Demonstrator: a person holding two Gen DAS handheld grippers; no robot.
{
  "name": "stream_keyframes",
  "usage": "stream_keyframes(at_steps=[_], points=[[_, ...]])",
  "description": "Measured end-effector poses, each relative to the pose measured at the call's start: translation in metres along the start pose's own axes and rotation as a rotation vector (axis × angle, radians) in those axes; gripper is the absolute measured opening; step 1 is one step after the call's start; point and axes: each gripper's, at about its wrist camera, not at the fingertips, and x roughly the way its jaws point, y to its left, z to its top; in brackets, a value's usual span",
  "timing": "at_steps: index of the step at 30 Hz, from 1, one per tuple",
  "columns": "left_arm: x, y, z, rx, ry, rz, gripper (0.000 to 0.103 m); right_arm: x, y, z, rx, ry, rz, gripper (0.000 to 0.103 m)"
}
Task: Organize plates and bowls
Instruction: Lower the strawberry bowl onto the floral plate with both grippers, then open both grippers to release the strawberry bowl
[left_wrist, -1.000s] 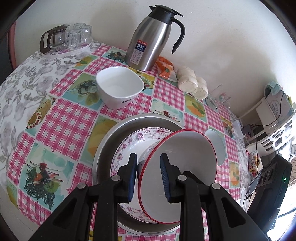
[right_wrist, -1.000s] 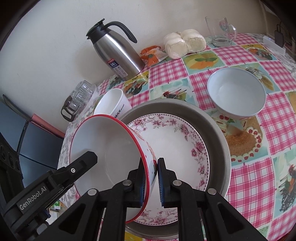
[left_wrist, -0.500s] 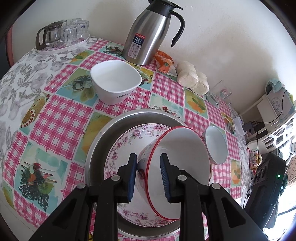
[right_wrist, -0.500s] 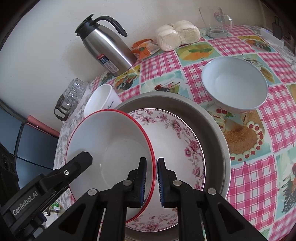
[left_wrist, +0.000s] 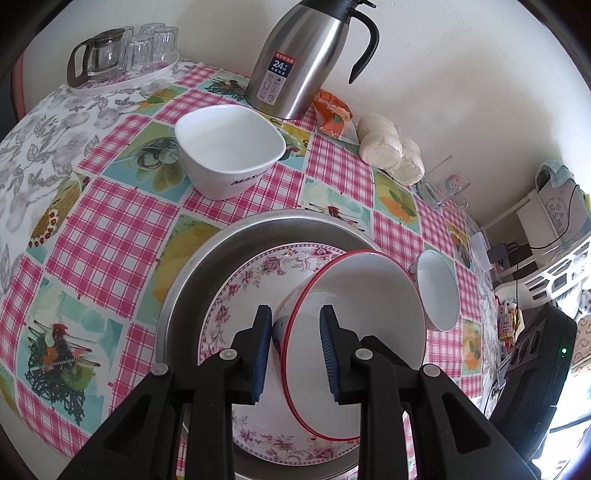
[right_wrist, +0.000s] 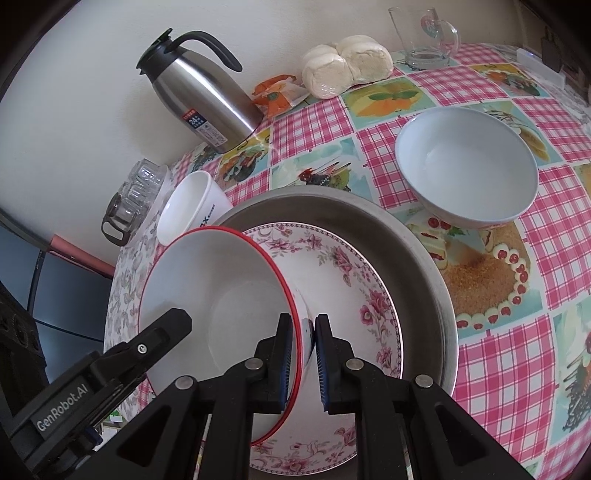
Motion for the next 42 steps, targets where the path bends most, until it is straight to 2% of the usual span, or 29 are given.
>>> stream_keyframes(at_steps=[13,25,36,39,42], points=[[0.007,0.002,0.003,-0.019,0.008,-0.002,0.026,0.003,0.0,0.002,0.011,0.005,-0.004,0.017],[0.01,0.012,0.002,-0.098,0.028,-0.037,0.026,0.004,-0.001,0.002,0.025,0.02,0.012,0.023],[0.005,0.016,0.002,-0.12,0.011,-0.018,0.029,0.001,0.0,0.004,0.016,0.006,0.015,0.023],[-0.001,0.019,0.003,-0.126,-0.017,0.006,0.034,-0.003,0.004,0.005,-0.021,-0.019,-0.009,0.039],[-0.007,0.021,0.004,-0.129,-0.046,0.02,0.04,-0.007,0.01,0.005,-0.059,-0.037,-0.032,0.042]])
